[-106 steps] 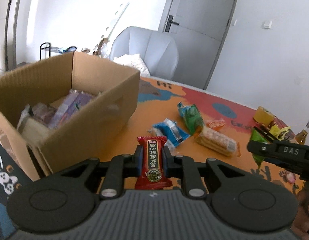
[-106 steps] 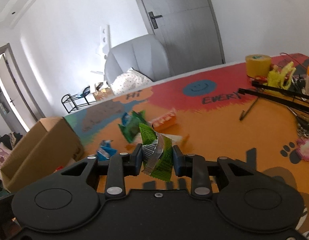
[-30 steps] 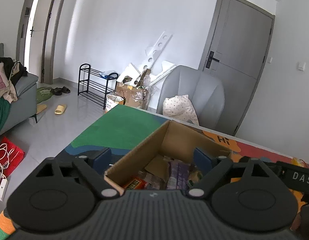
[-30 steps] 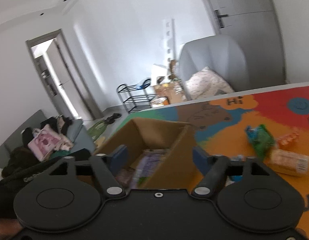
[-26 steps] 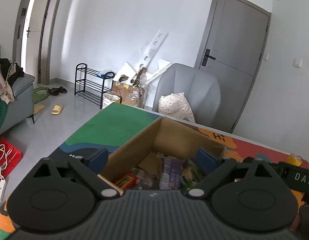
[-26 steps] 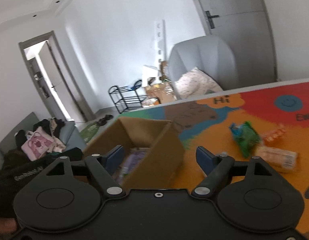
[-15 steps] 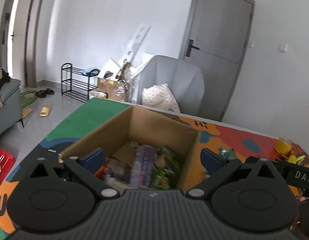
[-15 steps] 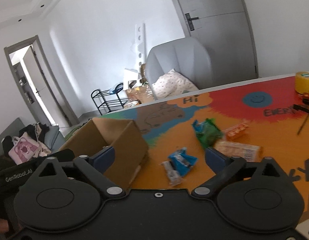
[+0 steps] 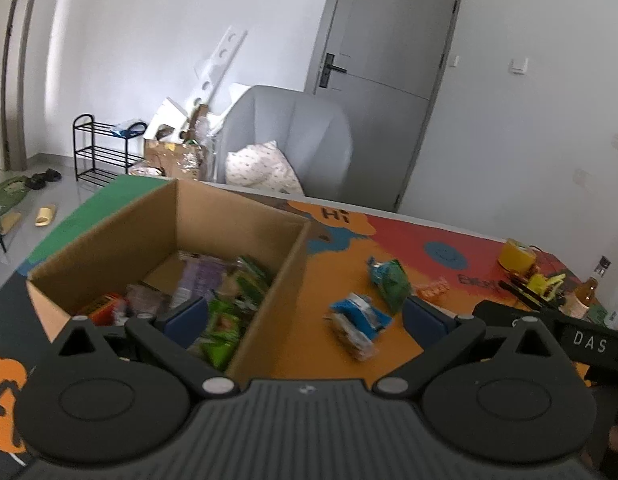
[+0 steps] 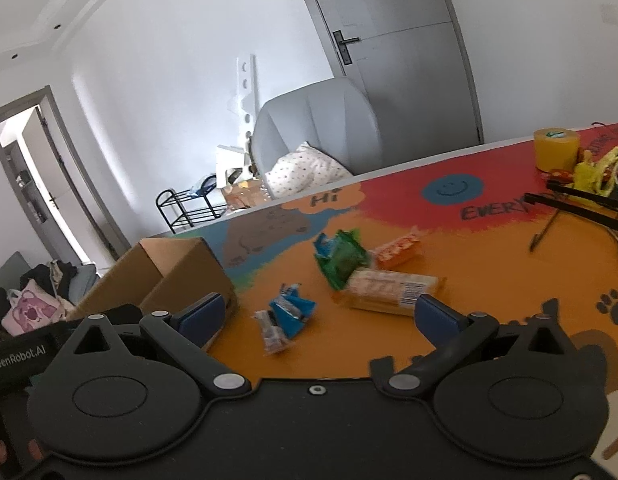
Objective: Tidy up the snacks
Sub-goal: 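Grasp the clear-wrapped bar with the left tool while the right tool grasps the white bread pack, then carry the clear-wrapped bar and bread pack over the box with both tools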
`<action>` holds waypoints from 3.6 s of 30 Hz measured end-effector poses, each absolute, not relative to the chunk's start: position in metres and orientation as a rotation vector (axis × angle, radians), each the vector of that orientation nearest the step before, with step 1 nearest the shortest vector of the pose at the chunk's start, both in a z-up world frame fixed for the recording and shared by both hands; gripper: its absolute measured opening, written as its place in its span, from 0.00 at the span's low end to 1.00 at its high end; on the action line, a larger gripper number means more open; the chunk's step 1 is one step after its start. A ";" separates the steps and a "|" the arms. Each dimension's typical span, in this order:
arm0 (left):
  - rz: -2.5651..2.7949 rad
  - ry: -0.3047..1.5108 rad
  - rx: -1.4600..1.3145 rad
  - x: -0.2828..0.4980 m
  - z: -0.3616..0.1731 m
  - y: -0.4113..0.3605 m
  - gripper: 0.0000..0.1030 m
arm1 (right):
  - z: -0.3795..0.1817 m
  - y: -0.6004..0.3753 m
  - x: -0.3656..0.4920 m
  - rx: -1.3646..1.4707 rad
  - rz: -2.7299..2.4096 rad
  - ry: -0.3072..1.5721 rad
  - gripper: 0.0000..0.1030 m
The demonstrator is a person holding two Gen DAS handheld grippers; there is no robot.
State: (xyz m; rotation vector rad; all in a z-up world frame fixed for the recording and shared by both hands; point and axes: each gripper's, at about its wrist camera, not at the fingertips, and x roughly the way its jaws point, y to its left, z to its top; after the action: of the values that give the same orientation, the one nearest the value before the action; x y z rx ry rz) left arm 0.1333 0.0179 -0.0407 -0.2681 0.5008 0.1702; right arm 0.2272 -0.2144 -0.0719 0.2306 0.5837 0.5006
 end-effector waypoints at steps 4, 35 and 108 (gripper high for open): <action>0.140 0.509 -0.274 0.138 -0.043 0.007 1.00 | -0.075 -0.228 0.228 0.235 0.474 0.584 1.00; 0.131 0.569 -0.293 0.196 -0.083 -0.031 0.67 | -0.103 -0.249 0.279 0.215 0.515 0.582 0.98; 0.114 0.519 -0.229 0.189 -0.064 -0.025 0.17 | -0.080 -0.199 0.253 0.202 0.581 0.558 0.32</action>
State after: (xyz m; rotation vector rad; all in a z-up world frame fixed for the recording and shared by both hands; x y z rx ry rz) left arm 0.1889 -0.0247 -0.0642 -0.2288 0.5192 0.1141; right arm 0.2533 -0.1990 -0.0798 0.2021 0.5582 0.5806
